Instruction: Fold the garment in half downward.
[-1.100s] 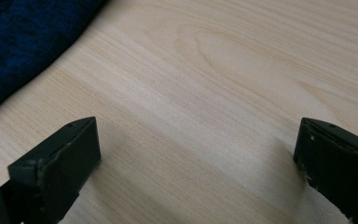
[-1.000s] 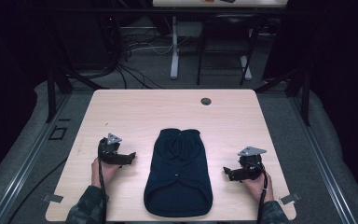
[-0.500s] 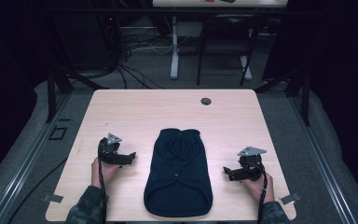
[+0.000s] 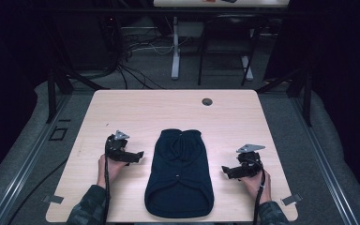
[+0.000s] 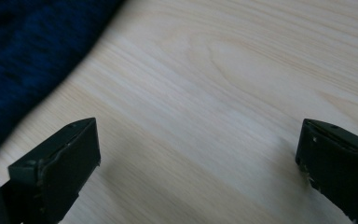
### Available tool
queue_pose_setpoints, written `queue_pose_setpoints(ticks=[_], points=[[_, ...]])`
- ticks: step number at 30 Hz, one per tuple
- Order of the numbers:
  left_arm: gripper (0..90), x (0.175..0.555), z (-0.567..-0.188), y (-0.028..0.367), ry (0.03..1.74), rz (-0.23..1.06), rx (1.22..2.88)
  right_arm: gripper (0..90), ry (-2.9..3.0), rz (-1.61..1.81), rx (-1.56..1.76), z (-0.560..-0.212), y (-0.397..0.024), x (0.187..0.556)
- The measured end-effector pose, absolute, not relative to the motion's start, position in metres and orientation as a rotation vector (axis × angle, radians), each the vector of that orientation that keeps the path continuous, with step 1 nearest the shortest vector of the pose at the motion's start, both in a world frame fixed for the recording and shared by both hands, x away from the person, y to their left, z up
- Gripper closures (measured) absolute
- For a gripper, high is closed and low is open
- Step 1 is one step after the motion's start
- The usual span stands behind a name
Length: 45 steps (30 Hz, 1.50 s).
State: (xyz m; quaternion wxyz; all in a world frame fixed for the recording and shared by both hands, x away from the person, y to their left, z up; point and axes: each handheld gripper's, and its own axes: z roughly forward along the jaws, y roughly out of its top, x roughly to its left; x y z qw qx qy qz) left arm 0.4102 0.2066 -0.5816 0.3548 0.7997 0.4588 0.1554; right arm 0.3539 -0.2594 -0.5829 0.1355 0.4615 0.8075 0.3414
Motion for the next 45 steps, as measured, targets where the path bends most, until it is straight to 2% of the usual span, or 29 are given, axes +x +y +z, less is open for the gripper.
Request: queue_pose_setpoints(ticks=[9, 22, 27, 34, 38, 45], points=[[0.0, 0.425, -0.573, 0.179, 1.121, 0.33, 2.052, 0.4, 2.42, 1.051, 1.295, -0.562, -0.234, 0.372], [0.0, 0.442, -0.572, 0.15, 1.089, 0.292, 2.054, 3.8, 2.524, 1.068, 1.247, -0.558, -0.192, 0.406], [0.9, 0.454, -0.573, 0.134, 1.065, 0.266, 2.072, 11.6, 2.524, 1.073, 1.228, -0.547, -0.18, 0.425], [3.8, 0.471, -0.574, 0.12, 1.059, 0.215, 2.101, 14.8, 2.541, 1.084, 1.27, -0.542, -0.171, 0.449], [6.5, 0.476, -0.574, 0.113, 1.048, 0.228, 2.153, 19.5, 2.548, 1.134, 1.345, -0.547, -0.166, 0.465], [6.1, 0.479, -0.578, 0.11, 1.048, 0.243, 2.182, 27.3, 2.592, 0.941, 1.328, -0.559, -0.148, 0.473]])
